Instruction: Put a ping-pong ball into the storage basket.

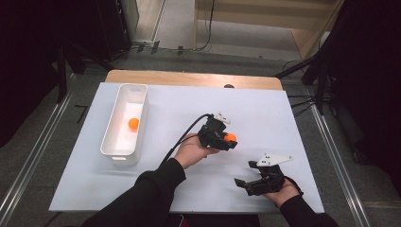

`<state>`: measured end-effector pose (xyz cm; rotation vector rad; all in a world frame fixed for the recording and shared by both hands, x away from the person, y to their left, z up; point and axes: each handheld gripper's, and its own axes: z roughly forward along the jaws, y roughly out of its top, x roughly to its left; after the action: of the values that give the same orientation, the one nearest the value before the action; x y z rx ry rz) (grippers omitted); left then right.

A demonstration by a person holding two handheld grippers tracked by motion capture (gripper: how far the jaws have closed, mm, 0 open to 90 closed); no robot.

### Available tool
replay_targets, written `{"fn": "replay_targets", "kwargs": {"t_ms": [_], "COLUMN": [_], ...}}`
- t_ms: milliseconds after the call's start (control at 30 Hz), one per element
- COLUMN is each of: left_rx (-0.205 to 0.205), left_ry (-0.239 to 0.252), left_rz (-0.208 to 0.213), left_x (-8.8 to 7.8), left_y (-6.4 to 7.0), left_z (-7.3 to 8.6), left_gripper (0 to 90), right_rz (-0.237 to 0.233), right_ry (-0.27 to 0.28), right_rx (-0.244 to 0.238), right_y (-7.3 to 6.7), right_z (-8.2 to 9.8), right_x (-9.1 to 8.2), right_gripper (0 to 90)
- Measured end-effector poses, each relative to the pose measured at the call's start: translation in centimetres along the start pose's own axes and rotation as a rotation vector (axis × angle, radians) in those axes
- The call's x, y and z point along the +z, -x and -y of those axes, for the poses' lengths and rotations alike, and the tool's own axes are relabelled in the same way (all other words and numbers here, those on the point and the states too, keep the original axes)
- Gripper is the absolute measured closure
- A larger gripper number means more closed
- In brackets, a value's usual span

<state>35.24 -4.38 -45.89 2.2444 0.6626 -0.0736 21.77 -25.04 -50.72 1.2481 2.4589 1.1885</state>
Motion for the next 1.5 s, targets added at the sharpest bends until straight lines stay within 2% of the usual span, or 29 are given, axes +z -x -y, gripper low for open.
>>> {"fn": "replay_targets", "kwargs": {"t_ms": [133, 200, 300, 433, 700, 800, 1167, 1500], "left_rx": [-0.001, -0.015, 0.010, -0.024, -0.002, -0.025, -0.051, -0.058], "left_ry": [0.000, 0.007, 0.008, 0.035, 0.006, 0.008, 0.016, 0.022], "left_rz": [-0.001, 0.001, -0.014, -0.005, -0.031, -0.030, -0.035, -0.046], "left_x": [-0.8, -1.2, -1.9, -2.7, -3.8, -3.9, -5.7, -7.4], "left_y": [-0.3, -0.5, -0.7, -1.1, -1.5, -2.1, -2.8, -3.2], "left_z": [0.4, 0.6, 1.1, 1.7, 2.8, 2.8, 2.4, 2.0], "left_gripper": [50.7, 50.7, 50.7, 50.6, 50.7, 50.7, 50.7, 50.6], "right_rz": [0.003, 0.004, 0.004, 0.005, 0.008, 0.010, 0.008, 0.009], "right_ry": [0.002, 0.004, 0.007, 0.003, 0.009, 0.012, 0.016, 0.012], "right_rx": [-0.002, 0.002, 0.001, 0.001, 0.002, 0.000, 0.002, 0.000], "right_y": [0.1, 0.1, 0.1, 0.1, 0.1, 0.0, 0.0, 0.0], "right_z": [0.0, 0.0, 0.0, 0.0, -0.1, -0.1, -0.1, -0.1], "right_x": [0.0, 0.0, 0.1, 0.2, 0.0, 0.0, -0.1, 0.0], "right_gripper": [7.3, 7.3, 7.3, 7.3, 7.3, 7.3, 7.3, 7.3]}}
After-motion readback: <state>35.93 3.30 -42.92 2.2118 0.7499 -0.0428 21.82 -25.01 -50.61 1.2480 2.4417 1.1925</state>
